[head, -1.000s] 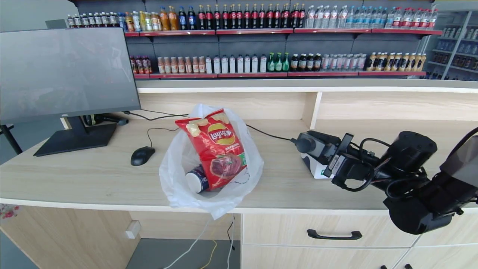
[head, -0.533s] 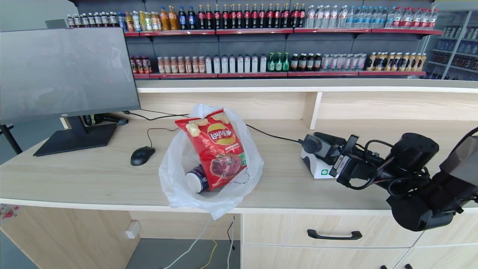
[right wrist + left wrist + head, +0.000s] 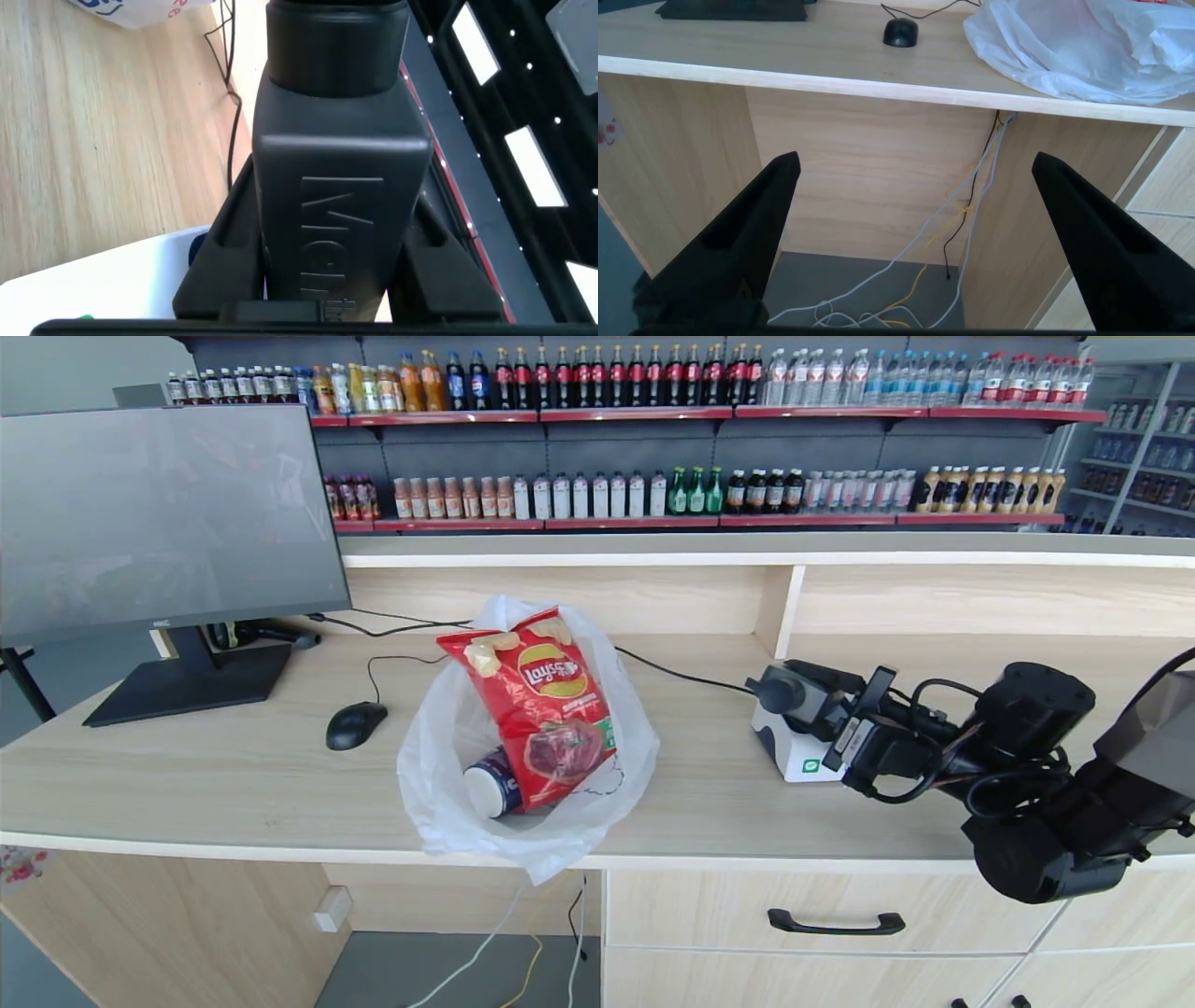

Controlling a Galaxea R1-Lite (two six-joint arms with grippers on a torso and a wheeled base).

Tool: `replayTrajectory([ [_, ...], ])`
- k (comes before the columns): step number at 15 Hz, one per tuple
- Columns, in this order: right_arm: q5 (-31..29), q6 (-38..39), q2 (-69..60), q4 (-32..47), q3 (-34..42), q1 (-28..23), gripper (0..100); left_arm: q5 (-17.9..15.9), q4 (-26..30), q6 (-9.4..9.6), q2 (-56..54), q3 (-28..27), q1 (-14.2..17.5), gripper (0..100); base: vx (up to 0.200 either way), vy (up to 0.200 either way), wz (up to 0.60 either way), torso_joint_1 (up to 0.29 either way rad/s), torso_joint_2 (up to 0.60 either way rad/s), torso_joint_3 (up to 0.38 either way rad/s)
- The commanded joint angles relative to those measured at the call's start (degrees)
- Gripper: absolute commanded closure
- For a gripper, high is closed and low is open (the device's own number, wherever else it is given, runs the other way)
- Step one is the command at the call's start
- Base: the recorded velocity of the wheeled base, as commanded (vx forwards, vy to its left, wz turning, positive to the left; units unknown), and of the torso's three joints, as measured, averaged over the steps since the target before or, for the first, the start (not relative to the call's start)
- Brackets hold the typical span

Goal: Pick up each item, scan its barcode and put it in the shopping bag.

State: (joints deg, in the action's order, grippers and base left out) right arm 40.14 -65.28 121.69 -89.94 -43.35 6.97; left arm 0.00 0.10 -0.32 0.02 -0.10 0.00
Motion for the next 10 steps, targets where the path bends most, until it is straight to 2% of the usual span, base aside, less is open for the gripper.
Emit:
replayTrajectory([
  [1,0.02,-0.02,-0.05,-0.06,0.11,0.06,100,0.00,-0.01,0.05,-0.02,0.01,0.00,0,0.000,0.000,0.00,0.000,0.00,0.000],
  [10,0.02,0.77,-0.92,-0.06,0.99,-0.12,100,0.00,-0.01,0.05,-0.02,0.01,0.00,0,0.000,0.000,0.00,0.000,0.00,0.000],
])
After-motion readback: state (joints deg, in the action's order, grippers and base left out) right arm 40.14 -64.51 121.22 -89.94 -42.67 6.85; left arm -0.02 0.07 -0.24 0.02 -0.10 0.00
